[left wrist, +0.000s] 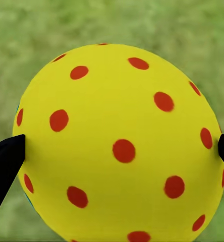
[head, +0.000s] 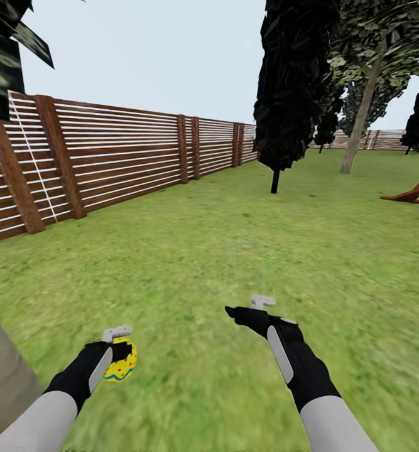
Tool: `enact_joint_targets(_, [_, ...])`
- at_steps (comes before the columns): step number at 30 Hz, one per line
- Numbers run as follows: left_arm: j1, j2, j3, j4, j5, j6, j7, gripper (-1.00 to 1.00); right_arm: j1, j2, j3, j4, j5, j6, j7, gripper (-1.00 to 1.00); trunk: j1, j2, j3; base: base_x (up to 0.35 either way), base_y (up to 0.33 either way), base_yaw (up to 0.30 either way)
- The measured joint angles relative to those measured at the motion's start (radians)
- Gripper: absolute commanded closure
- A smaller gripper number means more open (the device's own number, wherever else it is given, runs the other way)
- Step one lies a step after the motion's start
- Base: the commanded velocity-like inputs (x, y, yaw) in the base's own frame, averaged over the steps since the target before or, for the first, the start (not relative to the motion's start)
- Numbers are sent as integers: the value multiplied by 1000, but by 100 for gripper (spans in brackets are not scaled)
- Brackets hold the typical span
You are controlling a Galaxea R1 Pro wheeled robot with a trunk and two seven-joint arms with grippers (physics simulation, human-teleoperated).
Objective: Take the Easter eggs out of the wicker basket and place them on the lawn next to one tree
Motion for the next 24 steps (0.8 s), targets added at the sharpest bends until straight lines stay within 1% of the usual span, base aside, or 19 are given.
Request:
enact_joint_targets(5, [9,-1,1,3,8,-25,0,100,0,1,2,0,6,0,0,-100,2,-1,-19,0,0,0])
enact_joint_targets(9, [10,-3,2,39,10,-57,1,100,0,1,5,1,6,0,0,-100,4,-2,-35,0,0,0])
enact_joint_targets(19, [10,-4,0,48,10,-64,-1,100,0,1,8,4,6,0,-6,-100,9,-4,-74,0,0,0])
enact_joint_targets(24, [10,-5,-7,52,0,-75,-4,100,0,1,8,9,6,0,-8,-100,11,-6,-93,0,0,0])
